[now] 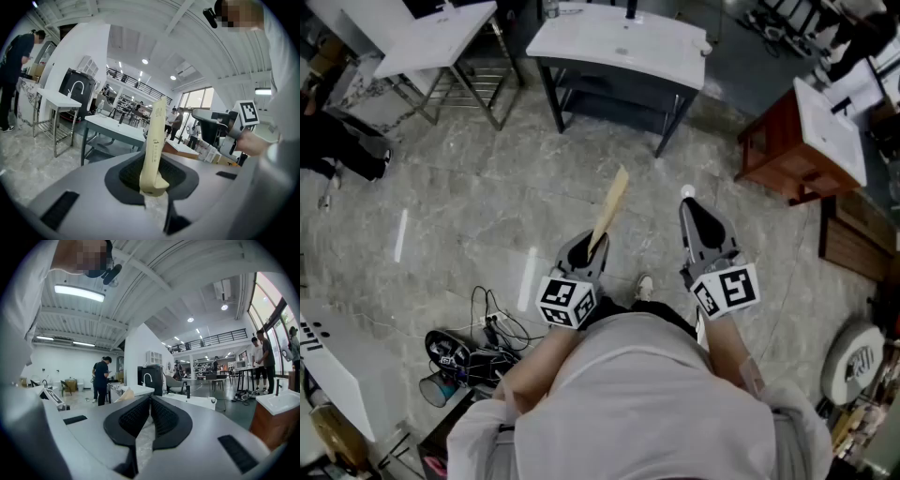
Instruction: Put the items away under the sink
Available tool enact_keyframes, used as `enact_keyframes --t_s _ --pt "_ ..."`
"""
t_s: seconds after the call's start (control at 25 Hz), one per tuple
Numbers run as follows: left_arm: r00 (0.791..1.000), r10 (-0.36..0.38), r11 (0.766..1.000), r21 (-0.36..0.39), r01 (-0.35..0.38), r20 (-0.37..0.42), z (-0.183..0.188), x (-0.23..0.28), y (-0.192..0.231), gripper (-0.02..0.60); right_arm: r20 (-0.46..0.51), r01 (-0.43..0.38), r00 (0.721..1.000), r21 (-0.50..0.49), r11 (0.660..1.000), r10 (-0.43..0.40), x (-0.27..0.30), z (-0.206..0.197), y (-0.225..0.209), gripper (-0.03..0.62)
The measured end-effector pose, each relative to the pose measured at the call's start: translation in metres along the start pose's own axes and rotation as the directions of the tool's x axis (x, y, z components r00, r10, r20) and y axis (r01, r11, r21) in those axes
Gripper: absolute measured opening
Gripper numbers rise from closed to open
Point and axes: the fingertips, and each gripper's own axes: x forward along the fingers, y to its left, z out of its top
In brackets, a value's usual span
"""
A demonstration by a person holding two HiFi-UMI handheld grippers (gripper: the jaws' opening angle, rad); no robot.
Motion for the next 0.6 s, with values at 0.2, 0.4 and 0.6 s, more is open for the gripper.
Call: enact_keyframes --t_s 0.2,0.4,0.6 --pt "1.0 0.011 1.0 -0.001 -0.011 0.003 0.0027 0.0041 -0.0048 0.061 0.01 -0.013 1.0 -0.003 1.0 0.013 -0.0045 0.0097 -0.0025 0.041" --pt "1.0 0.027 1.0 0.0 -0.027 -0.004 0.0001 0.0052 -0.0068 0.061 0.01 -0.018 1.0 0.011 1.0 0.018 -0.0079 0.0075 -0.0076 0.041" --pt "0.999 0.04 0.999 -0.005 -0.04 -0.017 -0.0058 0.0022 -0.0049 0.061 0.002 -0.029 1.0 0.019 0.999 0.029 -0.0056 0.0031 -0.0057 0.041"
